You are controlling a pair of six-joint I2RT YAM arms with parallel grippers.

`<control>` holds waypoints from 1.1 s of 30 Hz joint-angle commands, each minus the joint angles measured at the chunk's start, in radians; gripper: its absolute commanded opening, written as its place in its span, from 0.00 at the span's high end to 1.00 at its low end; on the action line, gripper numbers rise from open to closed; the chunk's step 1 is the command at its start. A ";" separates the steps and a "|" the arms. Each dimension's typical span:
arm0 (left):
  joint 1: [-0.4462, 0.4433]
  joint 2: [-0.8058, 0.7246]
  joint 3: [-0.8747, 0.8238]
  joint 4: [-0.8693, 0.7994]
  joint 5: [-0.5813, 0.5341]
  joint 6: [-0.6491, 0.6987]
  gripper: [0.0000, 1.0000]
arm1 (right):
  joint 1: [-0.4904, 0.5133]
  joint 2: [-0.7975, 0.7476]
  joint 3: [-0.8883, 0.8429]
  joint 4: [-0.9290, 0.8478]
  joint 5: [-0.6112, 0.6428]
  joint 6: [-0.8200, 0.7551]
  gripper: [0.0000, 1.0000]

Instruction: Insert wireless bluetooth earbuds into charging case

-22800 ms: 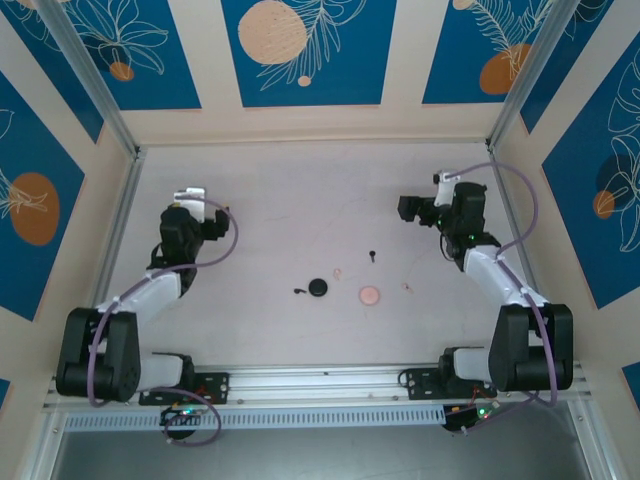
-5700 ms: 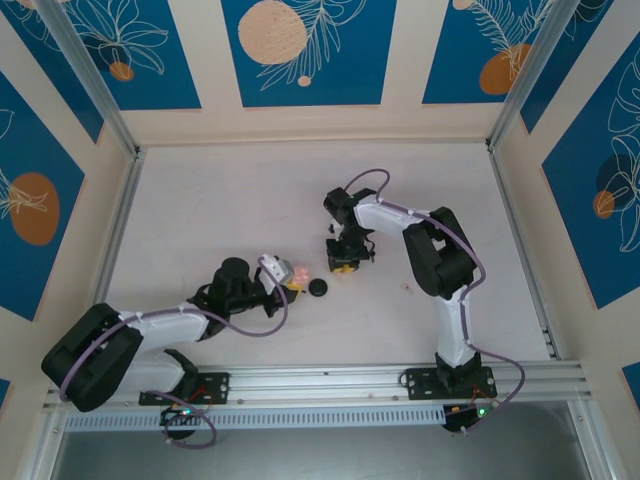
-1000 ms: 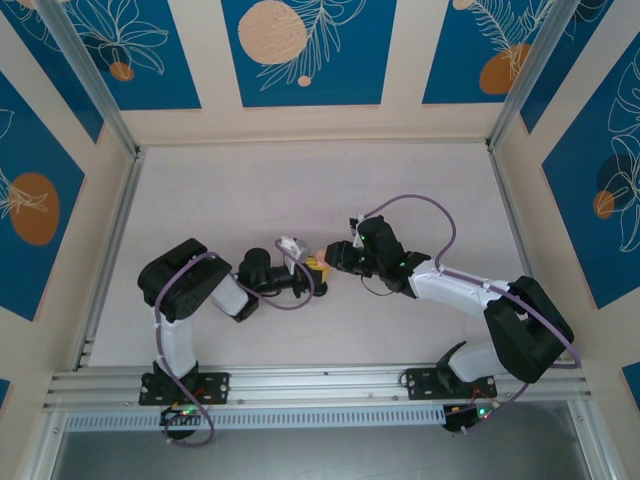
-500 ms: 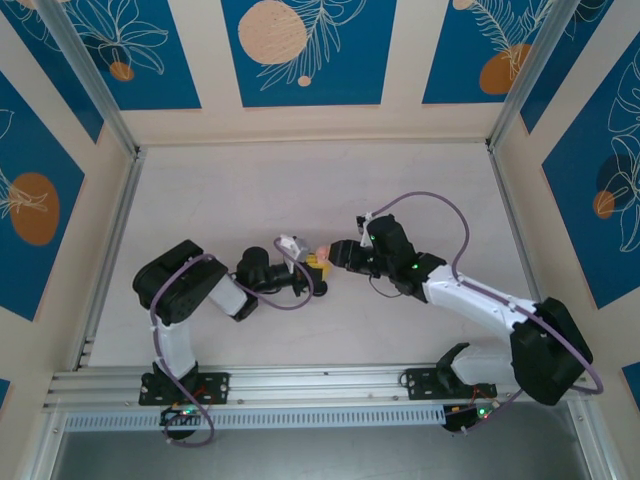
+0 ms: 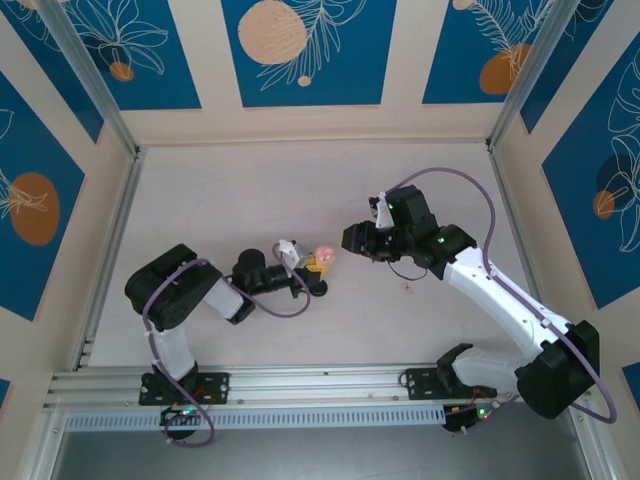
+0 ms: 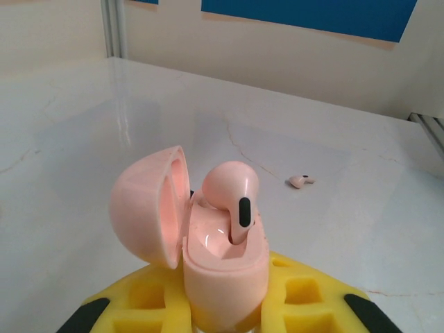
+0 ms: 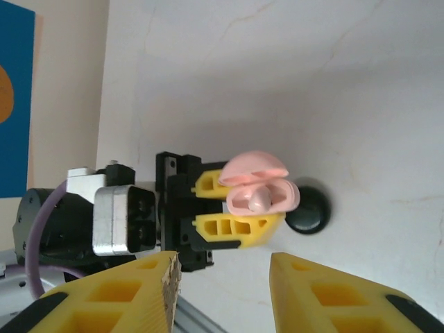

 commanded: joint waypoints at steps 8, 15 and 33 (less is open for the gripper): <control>-0.029 -0.060 -0.047 0.043 -0.043 0.177 0.95 | 0.029 0.127 0.085 -0.138 -0.094 -0.012 0.65; -0.033 -0.065 -0.053 0.042 -0.048 0.183 0.95 | 0.042 0.196 0.104 -0.116 -0.101 -0.012 0.69; -0.041 -0.065 -0.052 0.043 -0.053 0.181 0.94 | 0.070 0.281 0.113 -0.050 -0.137 -0.003 0.73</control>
